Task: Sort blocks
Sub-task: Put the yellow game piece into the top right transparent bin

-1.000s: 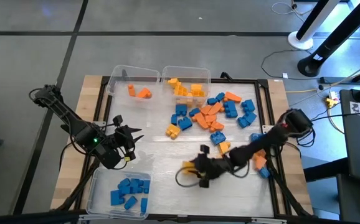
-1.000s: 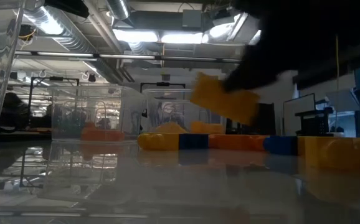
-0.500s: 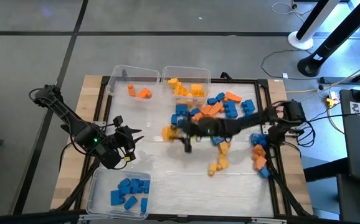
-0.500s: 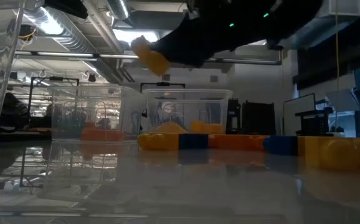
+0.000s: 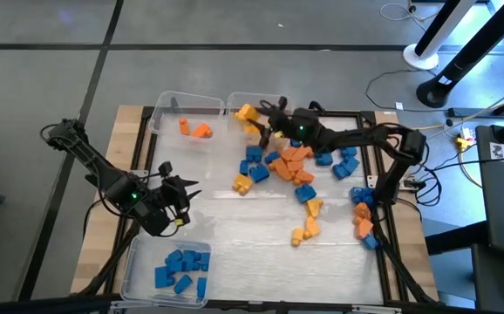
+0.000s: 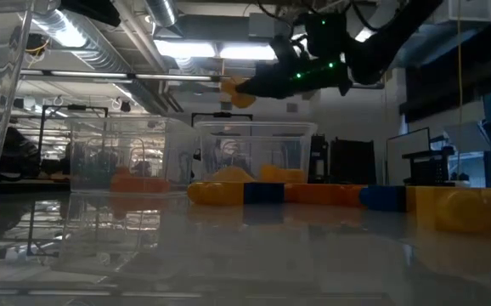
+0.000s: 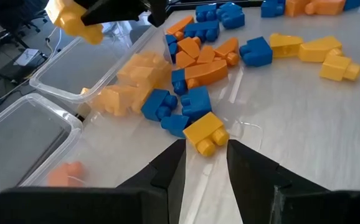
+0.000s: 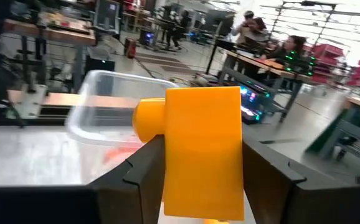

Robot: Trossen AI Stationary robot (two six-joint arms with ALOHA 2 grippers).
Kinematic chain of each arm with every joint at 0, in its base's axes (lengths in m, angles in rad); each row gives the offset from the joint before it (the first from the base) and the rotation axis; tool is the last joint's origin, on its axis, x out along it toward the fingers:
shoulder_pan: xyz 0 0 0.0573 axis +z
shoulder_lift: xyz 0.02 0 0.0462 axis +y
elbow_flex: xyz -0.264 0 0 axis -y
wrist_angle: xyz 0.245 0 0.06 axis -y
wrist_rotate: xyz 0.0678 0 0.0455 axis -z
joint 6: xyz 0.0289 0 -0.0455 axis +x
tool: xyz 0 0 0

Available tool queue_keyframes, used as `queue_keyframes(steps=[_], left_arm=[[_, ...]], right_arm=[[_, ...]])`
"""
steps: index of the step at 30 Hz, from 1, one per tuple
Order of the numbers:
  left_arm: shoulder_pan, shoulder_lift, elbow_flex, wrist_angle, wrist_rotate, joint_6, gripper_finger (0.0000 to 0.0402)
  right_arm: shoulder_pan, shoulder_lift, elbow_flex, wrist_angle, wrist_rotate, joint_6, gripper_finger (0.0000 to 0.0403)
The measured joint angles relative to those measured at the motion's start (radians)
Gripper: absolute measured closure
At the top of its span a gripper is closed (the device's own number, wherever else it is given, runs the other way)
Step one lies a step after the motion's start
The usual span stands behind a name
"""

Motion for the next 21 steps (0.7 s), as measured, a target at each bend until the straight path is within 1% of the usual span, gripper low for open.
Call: queue_keyframes(steps=[5, 7, 11, 15, 18, 21], left_arm=[[0.043, 0.000, 0.000, 0.000, -0.001, 0.018, 0.0295], [0.062, 0.000, 0.000, 0.000, -0.003, 0.034, 0.0295], [0.101, 0.000, 0.000, 0.000, -0.004, 0.051, 0.0295], [0.126, 0.000, 0.000, 0.000, -0.004, 0.053, 0.0295], [0.138, 0.000, 0.000, 0.000, -0.004, 0.053, 0.0295], [0.151, 0.000, 0.000, 0.001, -0.004, 0.053, 0.0295]], right_arm=[[-0.051, 0.000, 0.000, -0.002, -0.002, -0.018, 0.0217], [-0.067, 0.000, 0.000, -0.005, -0.002, -0.020, 0.0203], [-0.090, 0.000, 0.000, -0.029, -0.002, -0.016, 0.0159], [-0.091, 0.000, 0.000, -0.052, 0.006, -0.010, 0.0123], [-0.089, 0.000, 0.000, -0.049, 0.007, -0.011, 0.0108], [-0.089, -0.002, 0.000, -0.051, -0.010, -0.013, 0.0105]])
